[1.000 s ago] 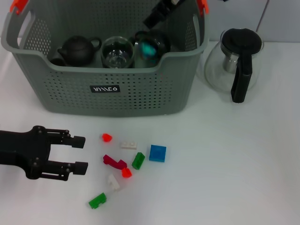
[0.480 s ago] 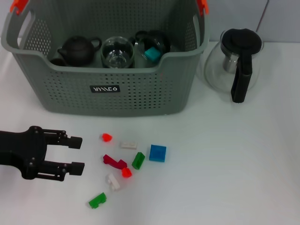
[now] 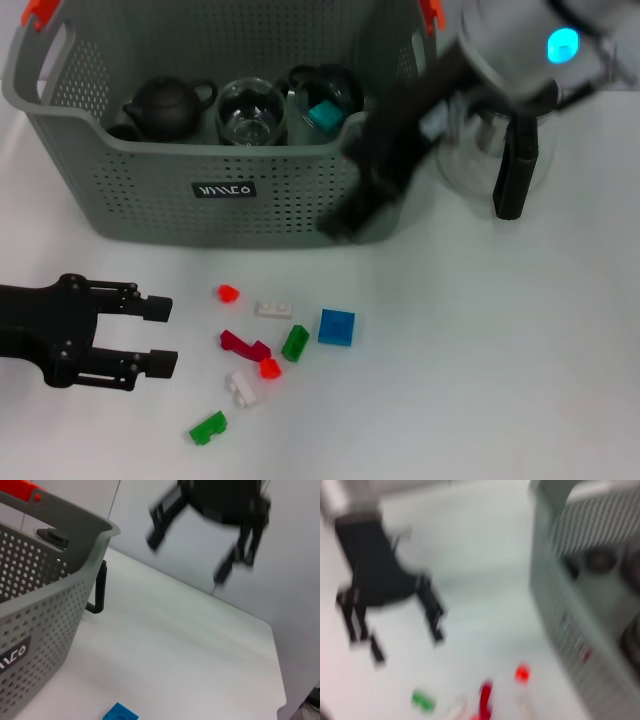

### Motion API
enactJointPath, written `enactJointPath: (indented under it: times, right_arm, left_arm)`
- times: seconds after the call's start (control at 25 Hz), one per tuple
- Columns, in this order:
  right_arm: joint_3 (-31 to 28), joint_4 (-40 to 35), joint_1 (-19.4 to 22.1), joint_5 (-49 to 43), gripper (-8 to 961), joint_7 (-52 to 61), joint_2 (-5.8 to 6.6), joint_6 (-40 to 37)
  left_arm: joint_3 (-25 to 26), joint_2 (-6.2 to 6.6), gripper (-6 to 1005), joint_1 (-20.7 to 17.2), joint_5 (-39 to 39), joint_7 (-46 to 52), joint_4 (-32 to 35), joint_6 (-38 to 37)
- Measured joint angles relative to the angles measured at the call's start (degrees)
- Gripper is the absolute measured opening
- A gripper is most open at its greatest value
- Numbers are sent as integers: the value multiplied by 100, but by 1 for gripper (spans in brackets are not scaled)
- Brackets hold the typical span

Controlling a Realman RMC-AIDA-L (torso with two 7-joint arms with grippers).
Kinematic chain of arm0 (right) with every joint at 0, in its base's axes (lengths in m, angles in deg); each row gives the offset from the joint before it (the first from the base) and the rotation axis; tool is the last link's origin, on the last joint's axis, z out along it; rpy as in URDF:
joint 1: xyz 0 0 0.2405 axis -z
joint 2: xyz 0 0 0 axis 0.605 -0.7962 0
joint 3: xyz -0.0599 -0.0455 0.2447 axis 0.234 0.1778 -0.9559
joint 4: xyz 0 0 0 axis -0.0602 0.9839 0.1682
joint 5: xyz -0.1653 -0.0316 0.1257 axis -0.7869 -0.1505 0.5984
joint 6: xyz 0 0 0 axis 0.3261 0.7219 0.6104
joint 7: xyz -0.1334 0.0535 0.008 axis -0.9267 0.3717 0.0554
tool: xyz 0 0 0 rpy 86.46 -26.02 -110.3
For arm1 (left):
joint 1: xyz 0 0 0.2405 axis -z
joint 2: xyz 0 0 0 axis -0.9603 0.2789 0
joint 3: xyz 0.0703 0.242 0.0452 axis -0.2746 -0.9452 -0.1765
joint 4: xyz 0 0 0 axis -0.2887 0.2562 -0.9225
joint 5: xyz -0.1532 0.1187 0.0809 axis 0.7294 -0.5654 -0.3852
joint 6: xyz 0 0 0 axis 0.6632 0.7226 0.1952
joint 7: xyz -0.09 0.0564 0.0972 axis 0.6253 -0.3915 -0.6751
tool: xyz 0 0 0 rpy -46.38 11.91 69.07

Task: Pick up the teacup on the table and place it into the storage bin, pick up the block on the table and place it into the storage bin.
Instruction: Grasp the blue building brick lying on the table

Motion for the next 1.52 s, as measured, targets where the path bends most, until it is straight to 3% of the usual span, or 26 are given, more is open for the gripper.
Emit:
enactJointPath:
  times: [0.24,0.68,1.52]
  right_arm:
    - [843,276,333,-93,939,-367,-13,160]
    - [2518,1425,168,-73,940,-672,-47,1454]
    - [3497,2805,-150,294,939,-800,-138,3219]
  left_arm:
    - [0,-23,743,-31,2,-32,0,-1]
    - [0,-32,743,-44,-3,-53,0,14]
    - [0,-12,744,-36,-9,-108,70,55]
